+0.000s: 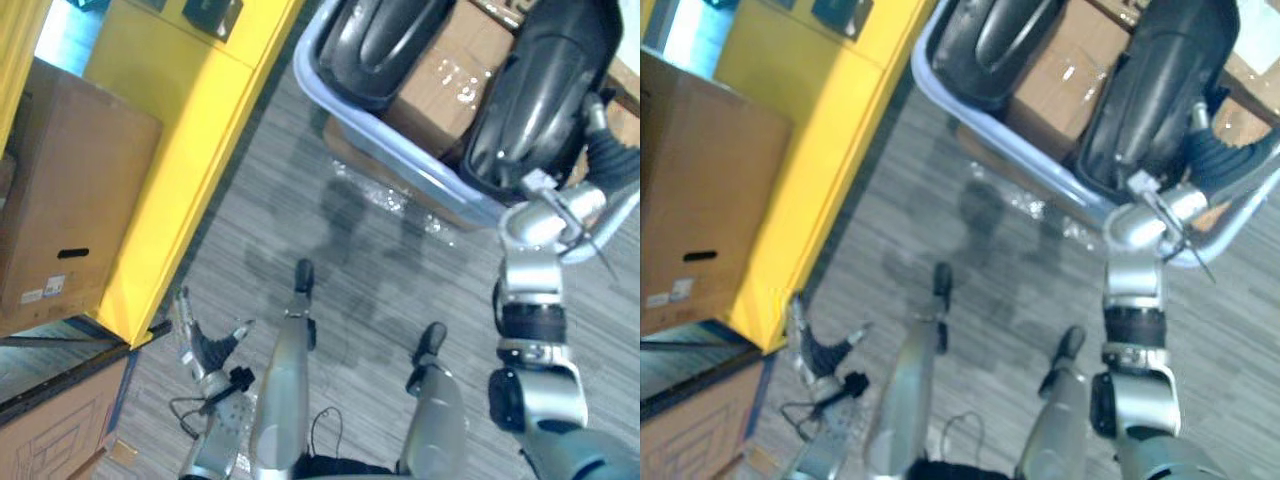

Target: Walk over and take plastic housings, then place them on the shelf

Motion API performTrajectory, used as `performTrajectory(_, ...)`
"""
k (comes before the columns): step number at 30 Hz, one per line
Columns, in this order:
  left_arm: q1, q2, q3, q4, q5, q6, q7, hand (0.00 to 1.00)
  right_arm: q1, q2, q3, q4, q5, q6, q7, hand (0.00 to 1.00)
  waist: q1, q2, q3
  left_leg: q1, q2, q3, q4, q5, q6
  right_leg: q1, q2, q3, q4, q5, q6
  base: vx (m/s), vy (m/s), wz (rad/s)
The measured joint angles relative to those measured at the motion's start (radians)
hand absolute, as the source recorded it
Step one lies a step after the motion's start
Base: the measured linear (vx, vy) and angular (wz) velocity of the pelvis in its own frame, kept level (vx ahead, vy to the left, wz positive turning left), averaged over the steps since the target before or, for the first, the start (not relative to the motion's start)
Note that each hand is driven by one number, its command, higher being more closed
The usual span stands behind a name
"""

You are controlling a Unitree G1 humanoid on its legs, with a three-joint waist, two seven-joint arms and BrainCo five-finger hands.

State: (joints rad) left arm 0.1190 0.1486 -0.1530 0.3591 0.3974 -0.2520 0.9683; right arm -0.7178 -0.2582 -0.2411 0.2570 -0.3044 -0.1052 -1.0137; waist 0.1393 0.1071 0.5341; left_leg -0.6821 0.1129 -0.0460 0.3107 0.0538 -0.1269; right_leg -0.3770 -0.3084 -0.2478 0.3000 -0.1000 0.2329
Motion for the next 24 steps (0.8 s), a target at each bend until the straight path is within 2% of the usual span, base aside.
performTrajectory(6, -0.002, -0.002, 0.012, 0.109, -0.007, 0.004, -0.065, 0.0, -0.027, 0.031, -0.021, 0.124, 0.059, 0.001, 0.015, 0.0, 0.014, -0.006, -0.005, 0.019, -0.009, -0.009, -0.025, 0.01, -0.004, 0.022, -0.004, -0.018, 0.0, -0.021, 0.0, -0.01, 0.0, 0.08)
performTrajectory(8, -0.004, -0.003, 0.012, 0.137, -0.008, 0.006, -0.083, 0.0, -0.04, 0.035, -0.039, 0.168, 0.067, 0.01, 0.015, 0.0, 0.014, -0.006, -0.005, 0.019, -0.01, -0.022, -0.04, 0.022, -0.006, 0.024, -0.002, -0.028, -0.002, -0.021, 0.0, -0.02, -0.016, 0.14)
performTrajectory(10, -0.013, -0.01, 0.012, 0.169, -0.009, 0.013, -0.096, 0.0, -0.051, 0.035, -0.064, 0.201, 0.076, 0.042, 0.01, 0.0, 0.016, -0.006, -0.005, 0.019, -0.012, -0.026, -0.047, 0.026, -0.007, 0.028, -0.002, -0.034, -0.008, -0.02, 0.0, 0.0, -0.006, 0.09)
performTrajectory(12, -0.024, -0.01, 0.012, 0.184, -0.022, 0.014, -0.111, 0.0, -0.058, 0.035, -0.072, 0.225, 0.086, 0.048, 0.007, 0.0, 0.016, -0.008, -0.006, 0.019, -0.013, -0.027, -0.047, 0.027, -0.008, 0.031, -0.002, -0.035, -0.014, -0.019, 0.002, 0.01, 0.001, 0.02)
performTrajectory(17, -0.069, -0.02, 0.011, 0.213, -0.047, 0.013, -0.119, 0.0, -0.099, 0.033, -0.096, 0.279, 0.093, 0.082, -0.008, 0.0, 0.014, -0.012, -0.009, 0.019, -0.013, -0.027, -0.05, 0.028, -0.008, 0.033, -0.002, -0.037, -0.02, -0.017, 0.003, 0.0, 0.0, 0.0)
performTrajectory(20, -0.079, -0.036, 0.011, 0.216, -0.058, 0.012, -0.121, 0.0, -0.122, 0.03, -0.103, 0.359, 0.096, 0.083, -0.012, 0.0, 0.013, -0.029, -0.03, 0.018, -0.014, -0.028, -0.058, 0.032, -0.01, 0.039, 0.0, -0.045, -0.037, -0.008, 0.004, 0.01, 0.003, 0.02)
performTrajectory(24, -0.093, -0.037, -0.002, 0.224, -0.086, 0.012, -0.131, 0.0, -0.187, 0.007, -0.13, 0.501, 0.153, 0.079, -0.002, 0.0, 0.013, -0.037, -0.047, 0.018, -0.015, -0.036, -0.058, 0.032, -0.01, 0.054, 0.005, -0.053, -0.059, 0.001, 0.003, 0.0, 0.009, 0.03)
